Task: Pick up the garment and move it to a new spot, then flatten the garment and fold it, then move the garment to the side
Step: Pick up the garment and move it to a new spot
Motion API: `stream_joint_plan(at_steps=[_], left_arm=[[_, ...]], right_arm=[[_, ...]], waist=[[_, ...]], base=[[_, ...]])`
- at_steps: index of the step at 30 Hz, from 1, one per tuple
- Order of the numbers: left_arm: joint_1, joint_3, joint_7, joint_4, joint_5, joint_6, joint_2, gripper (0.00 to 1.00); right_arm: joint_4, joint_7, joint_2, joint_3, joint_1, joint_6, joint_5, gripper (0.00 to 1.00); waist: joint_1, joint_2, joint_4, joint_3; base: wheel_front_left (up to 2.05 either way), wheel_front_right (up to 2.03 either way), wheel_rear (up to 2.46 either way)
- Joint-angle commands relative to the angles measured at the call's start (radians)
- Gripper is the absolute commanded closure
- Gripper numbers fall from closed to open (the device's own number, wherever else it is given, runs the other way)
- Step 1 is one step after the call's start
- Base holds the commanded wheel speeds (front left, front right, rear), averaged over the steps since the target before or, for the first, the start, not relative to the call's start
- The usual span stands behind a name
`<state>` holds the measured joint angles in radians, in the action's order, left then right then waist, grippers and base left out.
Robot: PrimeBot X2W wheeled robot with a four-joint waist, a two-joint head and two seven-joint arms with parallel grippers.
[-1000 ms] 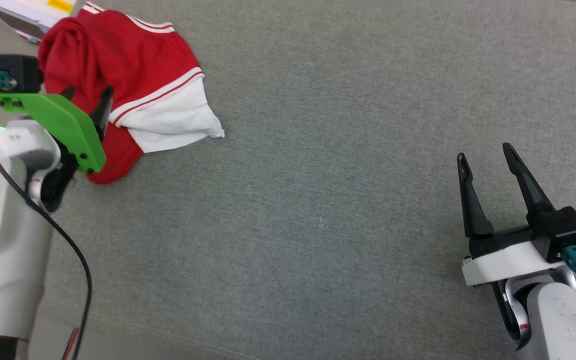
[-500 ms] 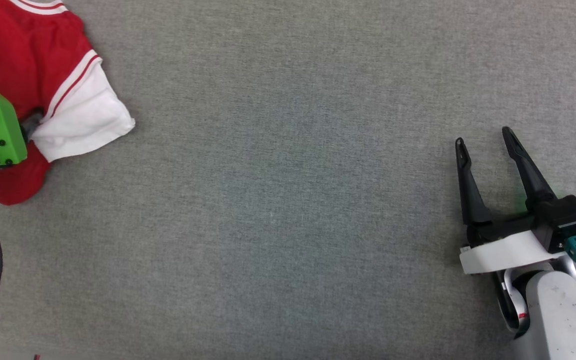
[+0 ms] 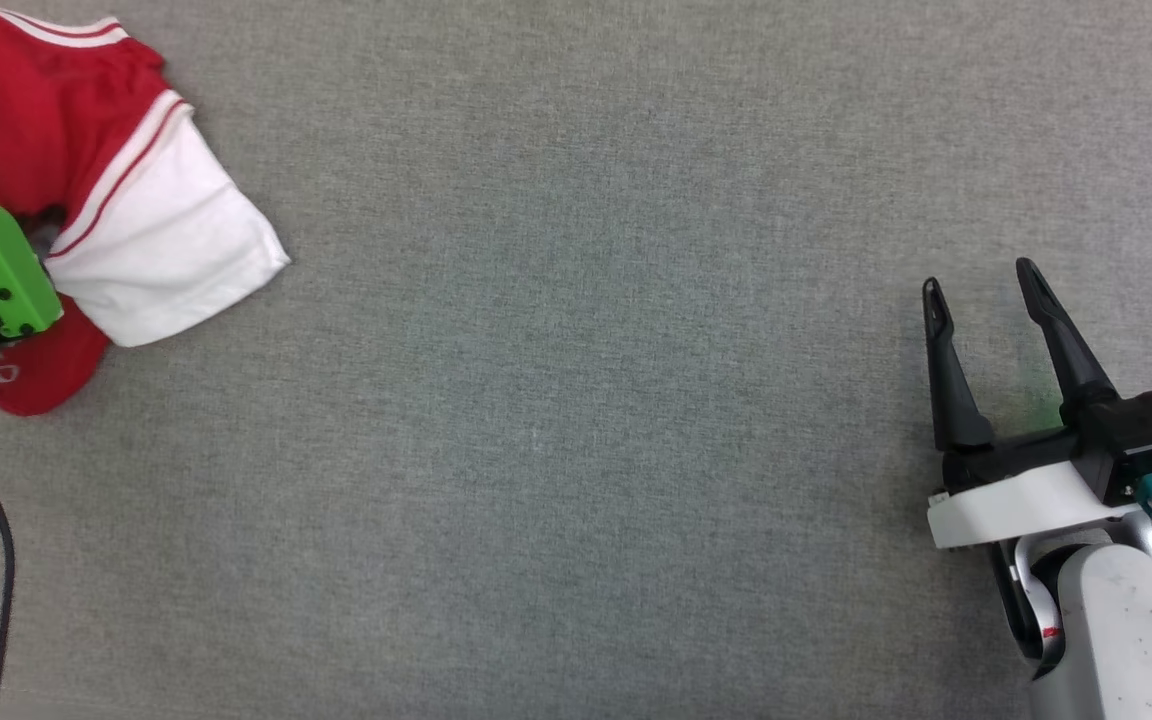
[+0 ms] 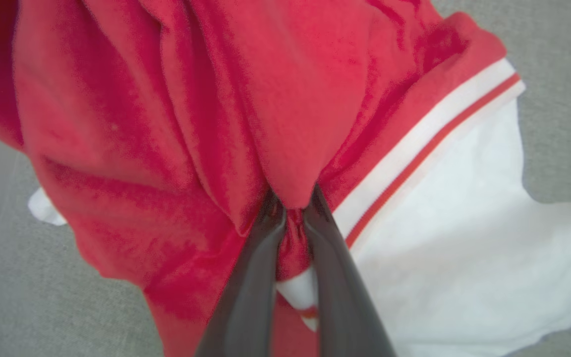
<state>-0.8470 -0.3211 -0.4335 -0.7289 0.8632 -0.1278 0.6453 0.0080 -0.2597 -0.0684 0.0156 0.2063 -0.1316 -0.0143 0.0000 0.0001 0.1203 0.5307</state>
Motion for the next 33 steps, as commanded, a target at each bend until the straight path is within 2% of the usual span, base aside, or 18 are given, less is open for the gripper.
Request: stream_joint_plan(at_steps=[1, 4, 9, 14, 19, 25, 28, 33], left_arm=[[0.019, 0.0, 0.022, 0.022, 0.026, -0.003, -0.026, 1.0], [0.043, 0.009, 0.062, 0.086, 0.072, -0.003, -0.045, 1.0], [0.093, 0.005, 0.116, 0.195, 0.078, 0.003, -0.07, 1.0], [0.15, -0.031, 0.129, 0.337, 0.05, 0.051, -0.109, 1.0], [0.178, -0.086, 0.108, 0.441, 0.028, 0.108, -0.174, 1.0], [0.191, -0.161, 0.103, 0.463, 0.015, 0.141, -0.287, 1.0], [0.193, -0.2, 0.128, 0.428, 0.006, 0.149, -0.365, 1.0], [0.173, -0.253, 0.187, 0.323, 0.006, 0.166, -0.528, 1.0]], right_arm=[[0.005, -0.002, 0.003, -0.003, -0.009, 0.001, 0.004, 0.0], [0.016, -0.002, 0.006, -0.01, -0.026, 0.001, 0.012, 0.0], [0.03, -0.002, 0.011, -0.025, -0.06, 0.001, 0.026, 0.0], [0.044, -0.002, 0.016, -0.032, -0.098, 0.001, 0.046, 0.0], [0.047, -0.002, 0.017, -0.029, -0.119, 0.001, 0.067, 0.0], [0.041, -0.002, 0.018, -0.035, -0.138, 0.001, 0.101, 0.0], [0.036, -0.002, 0.018, -0.041, -0.143, 0.001, 0.109, 0.0], [0.022, -0.002, 0.018, -0.046, -0.142, 0.001, 0.111, 0.0]], waist=[[0.0, -0.0001, 0.01, -0.047], [0.0, -0.0001, 0.019, -0.103], [0.0, -0.0001, 0.031, -0.193], [0.0, -0.0001, 0.032, -0.291], [0.0, -0.0001, 0.014, -0.346], [0.0, -0.0001, -0.029, -0.387], [0.0, -0.0001, -0.055, -0.395], [0.0, -0.0001, -0.111, -0.386]], base=[[0.0, 0.0, 0.0], [0.0, 0.0, 0.0], [0.0, 0.0, 0.0], [0.0, 0.0, 0.0], [0.0, 0.0, 0.0], [0.0, 0.0, 0.0], [0.0, 0.0, 0.0], [0.0, 0.0, 0.0]])
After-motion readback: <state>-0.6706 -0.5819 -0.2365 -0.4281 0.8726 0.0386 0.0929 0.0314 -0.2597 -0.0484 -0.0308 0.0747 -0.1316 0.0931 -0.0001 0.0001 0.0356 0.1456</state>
